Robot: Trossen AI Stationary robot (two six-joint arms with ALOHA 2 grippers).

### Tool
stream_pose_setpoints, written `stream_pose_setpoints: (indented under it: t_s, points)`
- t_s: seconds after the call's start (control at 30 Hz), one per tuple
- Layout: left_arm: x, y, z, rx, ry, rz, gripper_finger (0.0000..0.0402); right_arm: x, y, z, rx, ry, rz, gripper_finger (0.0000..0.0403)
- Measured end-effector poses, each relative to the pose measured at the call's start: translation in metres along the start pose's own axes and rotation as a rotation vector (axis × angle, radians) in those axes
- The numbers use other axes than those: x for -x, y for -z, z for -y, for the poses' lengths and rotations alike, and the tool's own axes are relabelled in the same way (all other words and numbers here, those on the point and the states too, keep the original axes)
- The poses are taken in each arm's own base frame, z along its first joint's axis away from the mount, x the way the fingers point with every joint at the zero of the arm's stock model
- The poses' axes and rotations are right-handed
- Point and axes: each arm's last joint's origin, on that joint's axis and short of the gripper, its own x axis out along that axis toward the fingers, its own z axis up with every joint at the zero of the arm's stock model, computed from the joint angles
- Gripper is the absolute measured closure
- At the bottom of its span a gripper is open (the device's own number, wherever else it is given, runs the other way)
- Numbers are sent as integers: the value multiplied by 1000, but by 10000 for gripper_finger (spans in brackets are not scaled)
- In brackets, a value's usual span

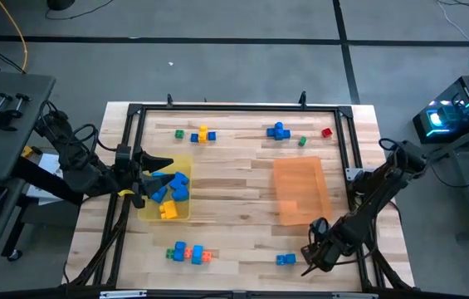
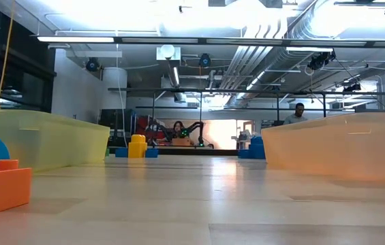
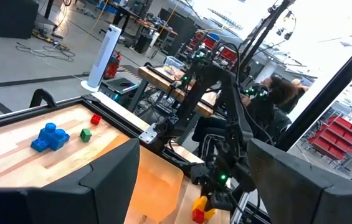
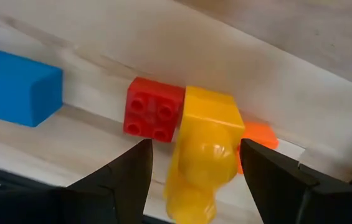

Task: Sort blocks by size
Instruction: Put the large yellow game piece into the yellow bin

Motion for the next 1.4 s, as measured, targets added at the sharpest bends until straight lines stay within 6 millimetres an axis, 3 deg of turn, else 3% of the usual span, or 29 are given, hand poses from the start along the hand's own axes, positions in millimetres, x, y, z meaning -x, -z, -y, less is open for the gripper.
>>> stream_pose_setpoints:
  t_s: [0.17, 0.37, 0.43, 0.67, 0.9, 1.1, 1.4]
  points:
    - [0, 0, 0, 0, 0, 0, 119, -5, 0, -1, 17, 19, 10, 182]
    - [0, 0, 0, 0, 0, 0, 119, -3, 0, 0, 52, 21, 1, 286]
    - [0, 0, 0, 0, 0, 0, 119, 2, 2, -2, 78, 30, -12, 289]
    - [0, 0, 0, 1, -1, 1, 119, 42, 11, -11, 210, 64, 9, 291]
    - [0, 0, 0, 21, -5, 4, 119, 92, 5, -48, 316, -172, 196, 291]
    - [0, -1, -1, 25, -30, 21, 119, 128, -28, -84, 396, -395, 423, 291]
    - [0, -1, -2, 60, -85, 62, 119, 150, -115, -148, 531, -698, 800, 291]
